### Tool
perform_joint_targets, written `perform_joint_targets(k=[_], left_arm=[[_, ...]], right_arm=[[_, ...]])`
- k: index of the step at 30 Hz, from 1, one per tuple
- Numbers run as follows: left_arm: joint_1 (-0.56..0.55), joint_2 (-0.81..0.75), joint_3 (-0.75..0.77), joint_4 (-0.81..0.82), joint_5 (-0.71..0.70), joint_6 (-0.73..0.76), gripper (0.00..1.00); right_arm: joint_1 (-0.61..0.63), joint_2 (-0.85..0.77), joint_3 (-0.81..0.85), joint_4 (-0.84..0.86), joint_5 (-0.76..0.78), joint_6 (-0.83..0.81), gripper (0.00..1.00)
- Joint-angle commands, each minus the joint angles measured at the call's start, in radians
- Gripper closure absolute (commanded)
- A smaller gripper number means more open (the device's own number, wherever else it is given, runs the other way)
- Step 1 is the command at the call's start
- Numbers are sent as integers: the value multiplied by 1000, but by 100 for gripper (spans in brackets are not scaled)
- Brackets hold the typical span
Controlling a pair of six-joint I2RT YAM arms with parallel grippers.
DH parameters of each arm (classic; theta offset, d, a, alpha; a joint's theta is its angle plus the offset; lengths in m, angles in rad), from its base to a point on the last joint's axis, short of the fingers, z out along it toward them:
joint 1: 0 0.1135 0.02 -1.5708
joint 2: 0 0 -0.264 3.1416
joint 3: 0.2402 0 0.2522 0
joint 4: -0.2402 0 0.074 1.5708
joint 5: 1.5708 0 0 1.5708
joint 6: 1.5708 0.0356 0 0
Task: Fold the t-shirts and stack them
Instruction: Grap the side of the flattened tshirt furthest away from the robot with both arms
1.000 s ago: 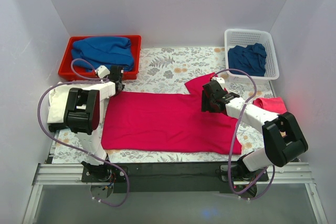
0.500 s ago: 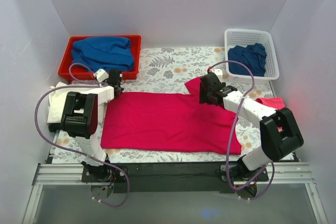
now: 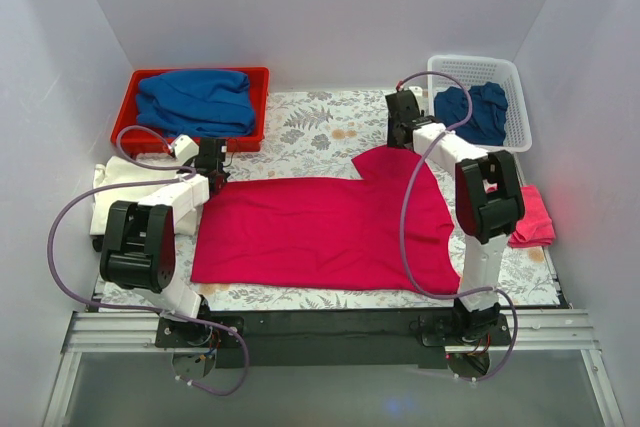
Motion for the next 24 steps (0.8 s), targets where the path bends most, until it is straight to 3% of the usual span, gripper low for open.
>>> perform_joint_targets(k=[1, 5, 12, 24], left_arm=[[-1, -20, 8, -12, -28, -4, 100], [-1, -8, 24, -12, -28, 5, 100], [-1, 0, 31, -12, -26, 8, 100], [-1, 4, 32, -11, -19, 11, 100]], right_arm=[[-57, 81, 109, 31, -74, -20, 53], [-99, 200, 226, 52, -131, -32, 61], [-132, 327, 363, 23, -143, -83, 61], [-165, 327, 319, -49, -186, -24, 66]])
